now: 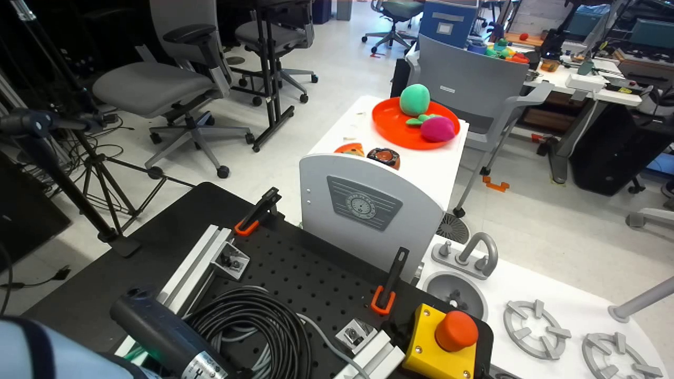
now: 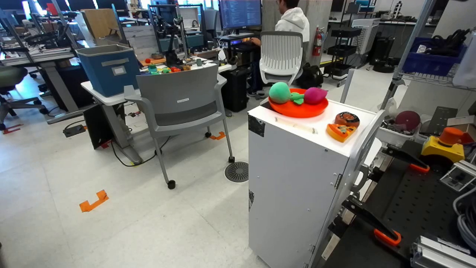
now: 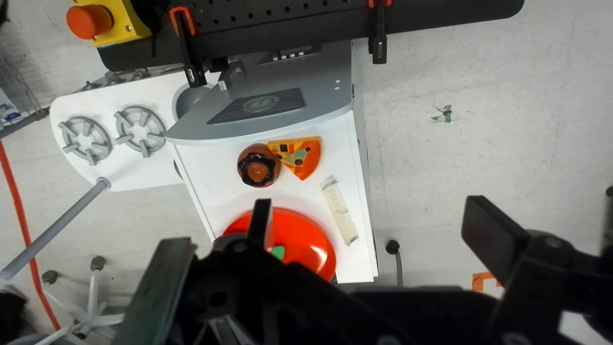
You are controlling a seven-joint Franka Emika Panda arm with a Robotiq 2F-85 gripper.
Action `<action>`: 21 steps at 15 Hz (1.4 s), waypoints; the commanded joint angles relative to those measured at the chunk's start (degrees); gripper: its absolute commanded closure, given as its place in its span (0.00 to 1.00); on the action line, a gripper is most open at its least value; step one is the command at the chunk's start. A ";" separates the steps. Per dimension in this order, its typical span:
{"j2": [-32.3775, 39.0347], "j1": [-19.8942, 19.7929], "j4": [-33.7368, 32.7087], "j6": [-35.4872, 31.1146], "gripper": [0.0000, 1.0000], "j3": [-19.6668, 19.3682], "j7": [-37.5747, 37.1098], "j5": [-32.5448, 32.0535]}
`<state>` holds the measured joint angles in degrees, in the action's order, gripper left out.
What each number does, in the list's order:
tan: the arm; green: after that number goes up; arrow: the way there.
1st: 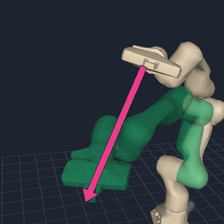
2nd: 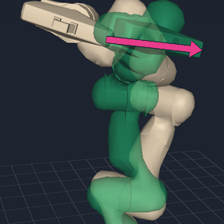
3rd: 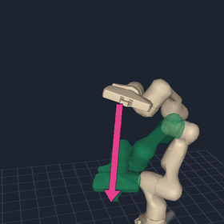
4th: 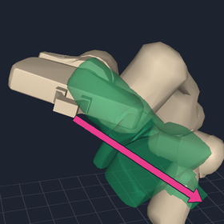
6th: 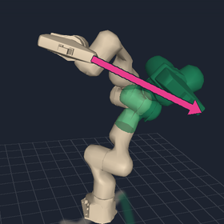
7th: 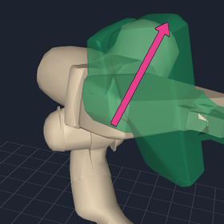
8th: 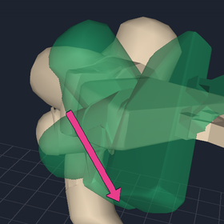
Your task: Remove the green plushie from the orange plate
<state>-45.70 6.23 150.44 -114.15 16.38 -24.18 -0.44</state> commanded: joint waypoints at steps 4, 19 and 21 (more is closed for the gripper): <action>-3.82 -0.77 1.03 -0.41 0.00 -7.56 4.22 4.01; -4.28 -5.72 1.83 0.25 0.00 -17.86 11.37 11.84; -3.89 -6.39 1.25 0.51 0.00 -17.50 10.54 12.20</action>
<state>-48.07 1.06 151.40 -114.15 -1.05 -14.79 9.54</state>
